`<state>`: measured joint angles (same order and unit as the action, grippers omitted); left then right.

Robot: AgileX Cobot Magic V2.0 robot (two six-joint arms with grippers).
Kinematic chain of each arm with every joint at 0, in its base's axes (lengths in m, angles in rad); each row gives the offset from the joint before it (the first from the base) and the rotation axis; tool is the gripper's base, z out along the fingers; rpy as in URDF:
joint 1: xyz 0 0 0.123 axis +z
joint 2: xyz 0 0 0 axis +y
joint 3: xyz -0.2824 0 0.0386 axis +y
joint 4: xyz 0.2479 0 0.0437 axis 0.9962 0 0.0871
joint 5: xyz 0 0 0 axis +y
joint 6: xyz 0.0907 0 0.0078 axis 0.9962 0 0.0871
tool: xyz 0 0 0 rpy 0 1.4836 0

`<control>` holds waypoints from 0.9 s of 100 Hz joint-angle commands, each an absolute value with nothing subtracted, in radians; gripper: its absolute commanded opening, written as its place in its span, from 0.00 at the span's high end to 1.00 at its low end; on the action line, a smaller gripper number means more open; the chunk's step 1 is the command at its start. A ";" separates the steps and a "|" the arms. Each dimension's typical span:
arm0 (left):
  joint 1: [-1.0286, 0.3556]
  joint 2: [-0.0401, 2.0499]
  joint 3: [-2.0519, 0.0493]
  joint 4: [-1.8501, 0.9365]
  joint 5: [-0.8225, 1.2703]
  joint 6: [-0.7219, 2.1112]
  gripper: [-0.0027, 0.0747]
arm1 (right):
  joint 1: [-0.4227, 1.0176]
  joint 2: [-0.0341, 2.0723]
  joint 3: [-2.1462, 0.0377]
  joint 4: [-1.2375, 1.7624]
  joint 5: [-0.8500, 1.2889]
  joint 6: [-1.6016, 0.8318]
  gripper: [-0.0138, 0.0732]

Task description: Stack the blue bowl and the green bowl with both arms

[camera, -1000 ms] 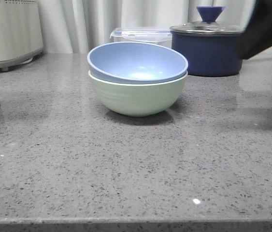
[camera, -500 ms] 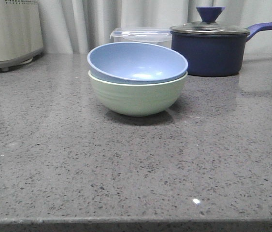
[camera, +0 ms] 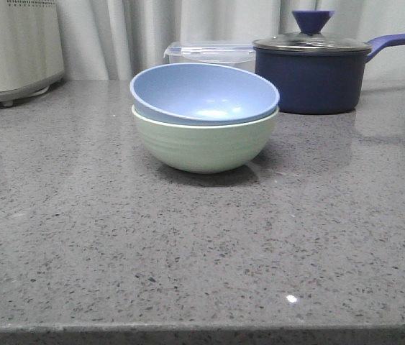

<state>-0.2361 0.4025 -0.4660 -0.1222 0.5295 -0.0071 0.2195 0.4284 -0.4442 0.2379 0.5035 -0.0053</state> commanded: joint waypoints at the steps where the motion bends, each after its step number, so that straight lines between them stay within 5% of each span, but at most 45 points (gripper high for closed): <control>1: -0.235 0.360 -0.466 -0.126 0.437 -0.014 0.99 | 0.215 0.373 -0.442 0.236 0.422 -0.018 0.93; 90: -0.235 0.287 -0.419 -0.126 0.431 -0.014 0.99 | 0.215 0.268 -0.419 0.236 0.413 -0.018 0.93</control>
<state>-0.2361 0.2805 -0.3925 -0.1222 0.5092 -0.0071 0.2195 0.2626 -0.3929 0.2362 0.4978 -0.0053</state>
